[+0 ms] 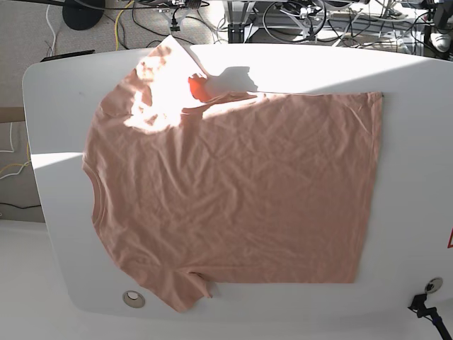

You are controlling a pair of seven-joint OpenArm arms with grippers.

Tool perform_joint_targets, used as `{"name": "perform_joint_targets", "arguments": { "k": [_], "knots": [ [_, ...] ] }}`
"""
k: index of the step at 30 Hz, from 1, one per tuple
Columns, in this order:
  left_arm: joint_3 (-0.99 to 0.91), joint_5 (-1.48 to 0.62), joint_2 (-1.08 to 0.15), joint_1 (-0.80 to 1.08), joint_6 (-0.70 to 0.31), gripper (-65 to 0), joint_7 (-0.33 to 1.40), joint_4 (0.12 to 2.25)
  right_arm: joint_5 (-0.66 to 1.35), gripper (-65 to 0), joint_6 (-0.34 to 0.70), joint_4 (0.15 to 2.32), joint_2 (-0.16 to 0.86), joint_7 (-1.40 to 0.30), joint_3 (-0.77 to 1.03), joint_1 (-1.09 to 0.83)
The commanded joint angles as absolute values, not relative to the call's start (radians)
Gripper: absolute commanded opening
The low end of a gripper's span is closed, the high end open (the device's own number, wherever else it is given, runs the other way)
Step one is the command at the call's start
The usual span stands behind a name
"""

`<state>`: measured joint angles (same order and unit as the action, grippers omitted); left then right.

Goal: Fold the T-shirt properly

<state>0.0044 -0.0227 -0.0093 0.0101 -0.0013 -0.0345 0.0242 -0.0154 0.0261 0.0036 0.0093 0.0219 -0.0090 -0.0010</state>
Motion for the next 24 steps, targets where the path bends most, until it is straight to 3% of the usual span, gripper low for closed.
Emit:
{"name": "perform_joint_targets", "arguments": {
  "k": [1, 6, 11, 17, 24],
  "knots": [
    [0.005, -0.018, -0.016, 0.007, -0.007, -64.2, -0.037, 0.028, -0.012, -63.9, 0.03, 0.006, 0.011, 0.021, -0.01, -0.001],
    [0.003, -0.016, -0.017, 0.01, -0.009, -63.1, -0.051, 0.029, -0.013, -63.7, 0.03, 0.0, 0.012, 0.019, -0.008, -0.005],
    [0.011, -0.019, -0.019, 0.015, -0.018, -56.2, -0.025, 0.044, -0.018, -63.3, 0.031, 0.001, 0.013, 0.019, -0.009, -0.004],
    [0.01, -0.018, -0.029, 0.01, -0.012, -61.4, -0.045, 0.036, -0.017, -63.5, 0.032, 0.001, 0.015, 0.026, -0.008, -0.006],
    [0.027, -0.019, -0.044, 0.031, -0.001, -59.7, -0.053, 0.05, -0.015, -63.1, 0.033, 0.056, 0.018, 0.024, -0.005, -0.012]
  ]
}}
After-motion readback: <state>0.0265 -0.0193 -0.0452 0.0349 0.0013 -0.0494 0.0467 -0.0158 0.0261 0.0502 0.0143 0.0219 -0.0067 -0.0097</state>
